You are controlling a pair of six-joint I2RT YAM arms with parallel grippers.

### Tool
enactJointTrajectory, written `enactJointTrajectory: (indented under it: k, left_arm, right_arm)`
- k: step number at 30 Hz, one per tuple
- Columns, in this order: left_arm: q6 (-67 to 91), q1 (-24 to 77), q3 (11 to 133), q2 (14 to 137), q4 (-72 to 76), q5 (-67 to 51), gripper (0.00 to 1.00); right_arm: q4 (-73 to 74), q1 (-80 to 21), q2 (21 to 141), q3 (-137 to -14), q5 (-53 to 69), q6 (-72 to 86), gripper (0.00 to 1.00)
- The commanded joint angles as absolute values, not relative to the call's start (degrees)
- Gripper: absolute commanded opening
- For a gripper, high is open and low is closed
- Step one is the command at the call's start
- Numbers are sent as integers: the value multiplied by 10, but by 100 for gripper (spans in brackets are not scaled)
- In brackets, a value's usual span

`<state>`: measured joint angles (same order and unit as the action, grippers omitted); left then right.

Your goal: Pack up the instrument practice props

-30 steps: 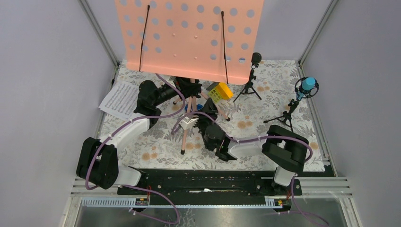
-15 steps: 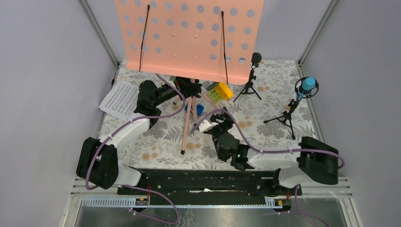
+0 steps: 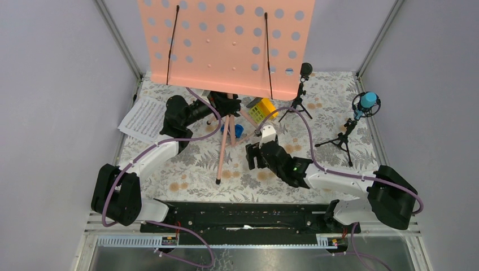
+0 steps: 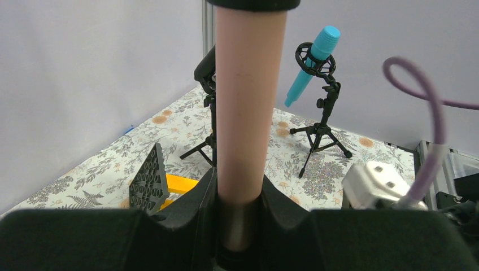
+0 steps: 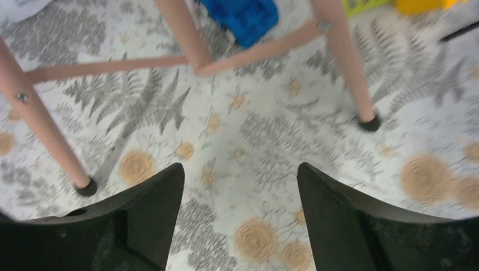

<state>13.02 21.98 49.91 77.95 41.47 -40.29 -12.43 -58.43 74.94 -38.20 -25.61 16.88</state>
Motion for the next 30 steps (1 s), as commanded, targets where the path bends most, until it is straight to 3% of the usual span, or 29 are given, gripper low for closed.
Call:
enactJointTrajectory:
  k: [1, 6, 8, 11, 15, 20, 30]
  left_arm:
    - [157, 208, 502, 790, 312, -369, 0]
    - [155, 208, 497, 783, 317, -371, 0]
    - [156, 208, 489, 775, 331, -371, 7]
    - [153, 208, 487, 759, 342, -378, 24]
    - [151, 206, 473, 732, 379, -383, 65]
    - [145, 201, 462, 710, 398, -387, 98]
    - [150, 200, 473, 656, 318, -323, 99]
  right_arm:
    - [-57, -574, 757, -408, -111, 286, 82]
    - [-8, -574, 761, -437, -78, 279, 91]
    - [-4, -574, 743, -432, -96, 270, 92]
    - [-4, -574, 702, -411, -138, 251, 95]
    - [11, -574, 638, -378, -166, 224, 97]
    - [49, -574, 617, -367, -163, 220, 97]
    - [54, -574, 577, -354, -211, 211, 96]
